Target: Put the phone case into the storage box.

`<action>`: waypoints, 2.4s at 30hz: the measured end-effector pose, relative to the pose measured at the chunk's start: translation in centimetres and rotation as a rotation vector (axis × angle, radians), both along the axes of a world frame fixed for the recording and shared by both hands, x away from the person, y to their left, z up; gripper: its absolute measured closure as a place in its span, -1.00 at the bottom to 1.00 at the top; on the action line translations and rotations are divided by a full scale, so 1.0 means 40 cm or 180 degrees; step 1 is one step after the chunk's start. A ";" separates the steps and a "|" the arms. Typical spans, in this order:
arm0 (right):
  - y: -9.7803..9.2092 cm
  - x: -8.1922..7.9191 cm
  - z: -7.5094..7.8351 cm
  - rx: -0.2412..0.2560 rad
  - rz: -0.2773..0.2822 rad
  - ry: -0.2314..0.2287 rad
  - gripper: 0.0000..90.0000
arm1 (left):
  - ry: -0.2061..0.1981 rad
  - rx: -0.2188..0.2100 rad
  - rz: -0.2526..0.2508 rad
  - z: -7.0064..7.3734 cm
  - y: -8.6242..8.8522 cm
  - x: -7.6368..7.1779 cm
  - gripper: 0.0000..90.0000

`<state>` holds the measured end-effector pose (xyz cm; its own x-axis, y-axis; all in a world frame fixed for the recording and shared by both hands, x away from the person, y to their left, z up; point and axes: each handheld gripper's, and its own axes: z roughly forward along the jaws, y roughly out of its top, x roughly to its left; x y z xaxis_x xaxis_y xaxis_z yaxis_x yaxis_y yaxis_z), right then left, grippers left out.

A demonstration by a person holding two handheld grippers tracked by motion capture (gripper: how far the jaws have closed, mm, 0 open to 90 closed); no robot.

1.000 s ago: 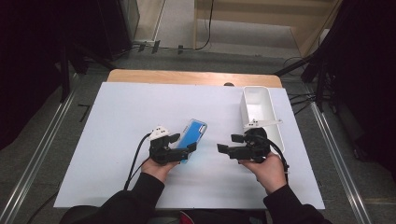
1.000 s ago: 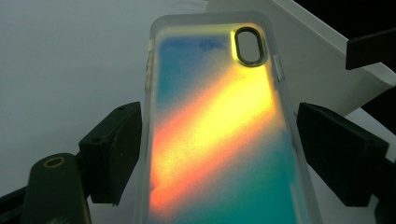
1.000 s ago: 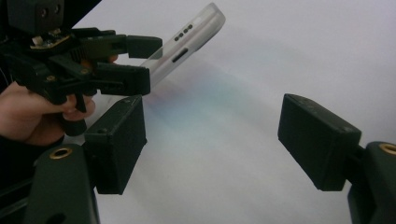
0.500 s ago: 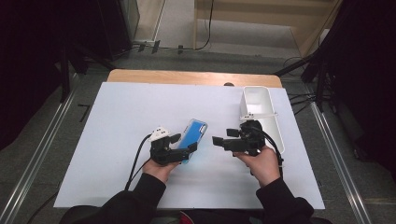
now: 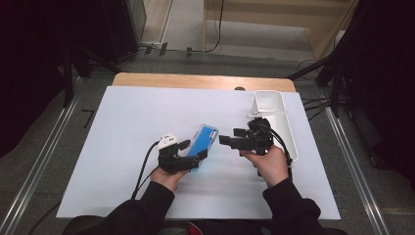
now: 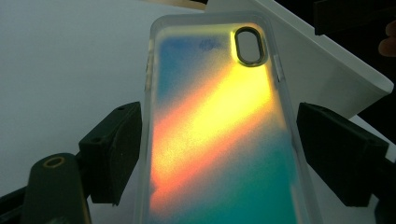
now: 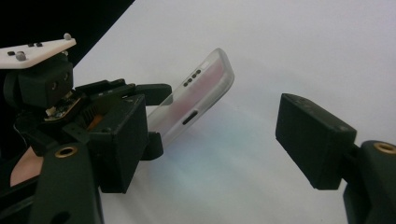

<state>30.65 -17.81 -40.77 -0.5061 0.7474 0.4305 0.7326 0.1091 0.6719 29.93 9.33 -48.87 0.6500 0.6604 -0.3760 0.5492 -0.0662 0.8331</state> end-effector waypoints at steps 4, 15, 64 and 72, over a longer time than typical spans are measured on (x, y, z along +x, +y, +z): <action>0.006 0.014 0.003 0.0040 0.0024 0.0048 -0.46 | -0.0011 -0.0017 0.0018 0.001 0.002 0.002 -0.63; 0.017 0.057 0.003 0.0006 0.0026 0.0105 -0.46 | -0.0017 -0.0043 0.0018 0.001 0.000 0.001 -0.63; 0.066 0.109 -0.036 0.0356 -0.0049 0.0668 0.60 | -0.0259 -0.0115 0.0186 -0.001 -0.023 -0.032 -0.63; 0.072 0.104 -0.027 0.0365 -0.0082 0.0717 0.67 | -0.0271 -0.0105 0.0155 -0.008 -0.026 -0.031 -0.63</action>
<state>34.80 -14.93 -41.85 -0.3691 0.6986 0.6129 0.8668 0.0209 0.4981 28.70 8.28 -49.20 0.6480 0.6801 -0.3429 0.4783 -0.0130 0.8781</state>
